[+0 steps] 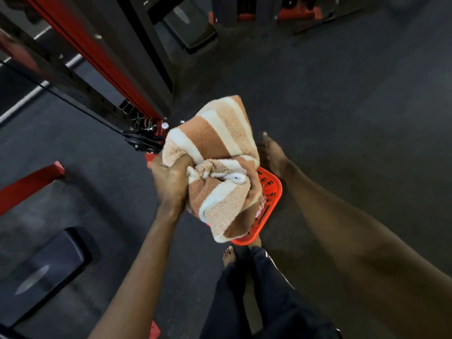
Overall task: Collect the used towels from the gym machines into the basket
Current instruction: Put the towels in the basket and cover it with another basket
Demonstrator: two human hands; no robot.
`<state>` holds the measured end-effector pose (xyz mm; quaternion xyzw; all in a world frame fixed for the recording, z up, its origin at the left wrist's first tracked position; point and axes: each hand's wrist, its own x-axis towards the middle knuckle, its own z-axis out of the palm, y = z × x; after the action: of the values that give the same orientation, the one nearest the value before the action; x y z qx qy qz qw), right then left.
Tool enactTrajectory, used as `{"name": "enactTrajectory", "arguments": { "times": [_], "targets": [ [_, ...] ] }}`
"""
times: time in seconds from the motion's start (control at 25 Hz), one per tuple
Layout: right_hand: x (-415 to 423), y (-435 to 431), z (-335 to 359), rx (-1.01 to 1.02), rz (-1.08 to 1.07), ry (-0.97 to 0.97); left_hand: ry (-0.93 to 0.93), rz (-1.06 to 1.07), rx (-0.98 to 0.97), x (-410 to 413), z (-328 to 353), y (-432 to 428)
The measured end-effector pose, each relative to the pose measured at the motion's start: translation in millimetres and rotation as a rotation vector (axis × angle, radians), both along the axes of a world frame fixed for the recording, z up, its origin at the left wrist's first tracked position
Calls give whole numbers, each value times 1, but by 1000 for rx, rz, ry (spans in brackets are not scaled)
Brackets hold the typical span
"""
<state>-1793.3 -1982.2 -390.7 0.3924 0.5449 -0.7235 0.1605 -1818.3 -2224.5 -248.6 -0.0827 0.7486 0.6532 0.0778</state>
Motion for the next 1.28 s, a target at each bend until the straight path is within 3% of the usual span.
{"name": "enactTrajectory", "arguments": {
  "times": [0.16, 0.28, 0.48, 0.68, 0.76, 0.96, 1.08, 1.2, 1.28],
  "targets": [
    [-39, 3, -48, 332, 98, 73, -255, -72, -218, 4, -119, 19],
    [-27, -27, -120, 577, 421, 106, -354, -298, -429, 13, -211, 28],
    [-3, -75, -235, 701, 870, 86, -597, -515, -648, 26, -365, 21],
    [24, -85, -325, 734, 863, -5, -727, -585, -551, 41, -457, 12],
    [29, -90, -355, 788, 955, -3, -713, -595, -497, 45, -490, 6],
    [22, -97, -380, 717, 1131, -23, -634, -548, -627, 44, -531, -12],
    [23, -94, -349, 775, 1104, 9, -535, -488, -730, 49, -497, -9],
    [13, -93, -332, 751, 1215, 11, -394, -255, -699, 78, -447, -6],
    [3, -93, -333, 699, 1245, -27, -424, -227, -672, 95, -438, -4]
  ]
}}
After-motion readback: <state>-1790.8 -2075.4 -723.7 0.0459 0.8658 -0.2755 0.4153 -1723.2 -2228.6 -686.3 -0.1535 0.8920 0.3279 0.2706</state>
